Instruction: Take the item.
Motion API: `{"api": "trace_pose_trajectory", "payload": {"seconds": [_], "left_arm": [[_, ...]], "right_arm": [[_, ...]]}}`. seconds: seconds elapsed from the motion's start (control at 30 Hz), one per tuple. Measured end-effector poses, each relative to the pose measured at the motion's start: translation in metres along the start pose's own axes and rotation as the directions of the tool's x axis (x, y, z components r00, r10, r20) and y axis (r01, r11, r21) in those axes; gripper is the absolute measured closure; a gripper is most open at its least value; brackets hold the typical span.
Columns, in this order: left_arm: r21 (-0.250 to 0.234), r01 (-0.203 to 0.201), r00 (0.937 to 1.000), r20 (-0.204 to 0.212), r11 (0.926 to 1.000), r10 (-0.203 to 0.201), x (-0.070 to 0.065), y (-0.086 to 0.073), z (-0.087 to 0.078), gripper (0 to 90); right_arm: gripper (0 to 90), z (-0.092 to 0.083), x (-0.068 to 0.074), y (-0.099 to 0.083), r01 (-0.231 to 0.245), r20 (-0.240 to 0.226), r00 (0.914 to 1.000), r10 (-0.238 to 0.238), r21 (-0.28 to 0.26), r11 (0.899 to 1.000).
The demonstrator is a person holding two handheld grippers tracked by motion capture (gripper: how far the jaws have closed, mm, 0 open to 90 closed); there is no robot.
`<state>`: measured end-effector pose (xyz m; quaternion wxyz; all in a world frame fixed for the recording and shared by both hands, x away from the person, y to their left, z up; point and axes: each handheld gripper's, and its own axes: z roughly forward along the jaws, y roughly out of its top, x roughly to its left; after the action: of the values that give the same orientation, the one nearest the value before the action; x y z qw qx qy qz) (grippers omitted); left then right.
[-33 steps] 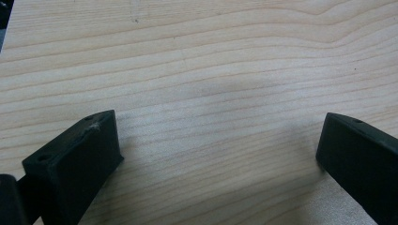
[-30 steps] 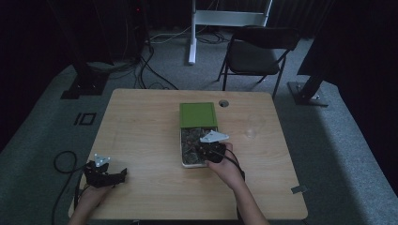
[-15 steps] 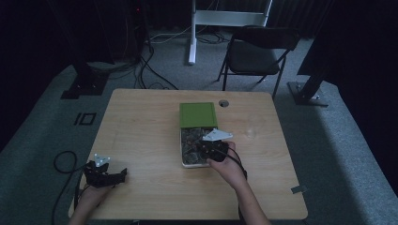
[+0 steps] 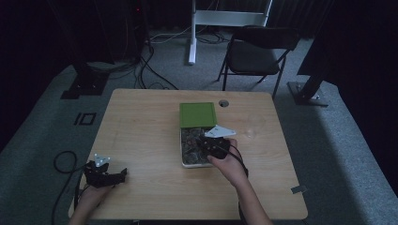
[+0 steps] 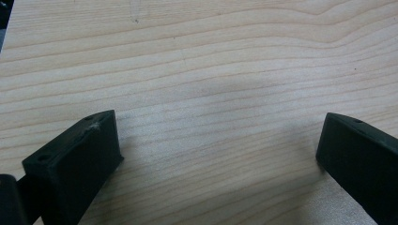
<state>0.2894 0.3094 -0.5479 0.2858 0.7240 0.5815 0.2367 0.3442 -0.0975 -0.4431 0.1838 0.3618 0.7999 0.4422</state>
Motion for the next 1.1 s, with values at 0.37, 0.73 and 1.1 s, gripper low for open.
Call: {"api": "trace_pose_trajectory", "payload": {"seconds": [0.37, 0.73, 1.1], "left_arm": [[0.0, 0.0, 1.0, 0.0, 1.0, 0.0, 0.0, 0.0, 0.0, 0.4], [0.0, 0.0, 1.0, 0.0, 1.0, 0.0, 0.0, 0.0, 0.0, 0.4], [0.0, 0.0, 1.0, 0.0, 1.0, 0.0, 0.0, 0.0, 0.0, 0.4]], "right_arm": [[79.2, -0.011, -0.004, 0.008, -0.006, -0.001, 1.0, 0.006, -0.025, 1.0], [79.2, -0.019, -0.015, 0.008, -0.026, 0.009, 0.9996, 0.026, -0.044, 0.999], [79.2, -0.033, -0.029, 0.01, -0.04, 0.035, 0.9985, 0.043, -0.067, 0.997]]}}
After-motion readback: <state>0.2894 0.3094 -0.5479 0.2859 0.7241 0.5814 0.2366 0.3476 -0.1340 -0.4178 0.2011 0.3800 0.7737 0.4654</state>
